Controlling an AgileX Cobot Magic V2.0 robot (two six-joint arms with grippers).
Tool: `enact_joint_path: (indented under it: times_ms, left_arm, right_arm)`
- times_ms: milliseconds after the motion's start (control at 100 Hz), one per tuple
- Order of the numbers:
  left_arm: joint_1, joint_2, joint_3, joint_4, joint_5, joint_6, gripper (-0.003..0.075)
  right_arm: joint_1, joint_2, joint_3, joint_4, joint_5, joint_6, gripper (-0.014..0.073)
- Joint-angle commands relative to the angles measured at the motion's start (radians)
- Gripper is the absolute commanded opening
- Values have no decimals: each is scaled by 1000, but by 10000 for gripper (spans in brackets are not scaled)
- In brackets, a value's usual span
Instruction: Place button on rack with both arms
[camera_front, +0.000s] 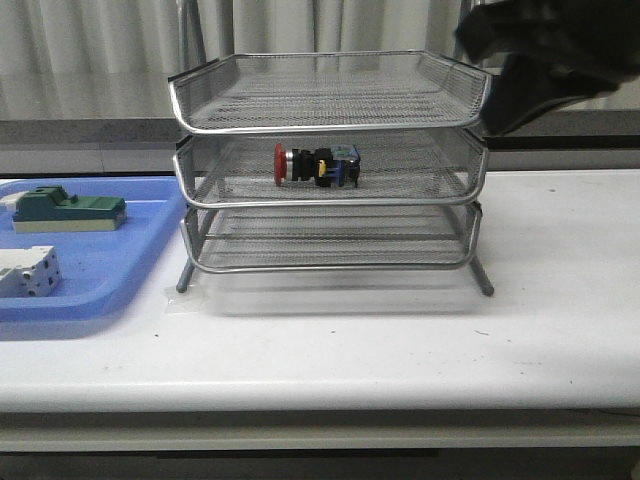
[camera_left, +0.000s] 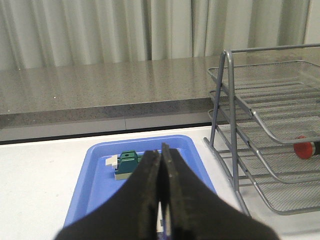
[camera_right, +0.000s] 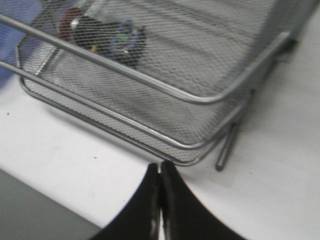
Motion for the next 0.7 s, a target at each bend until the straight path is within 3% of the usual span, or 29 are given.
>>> enact_joint_path:
  times_ms: [0, 360, 690]
  left_arm:
    - [0, 8, -27, -19, -63, -12, -20]
    - [0, 8, -27, -19, -63, -12, -20]
    - [0, 8, -27, -19, -63, -12, -20]
  right_arm:
    - [-60, -108, 11, -9, -21, -1, -57]
    - [-247, -463, 195, -15, -3, -1, -57]
    - [-279, -787, 360, -17, -5, -1, -57]
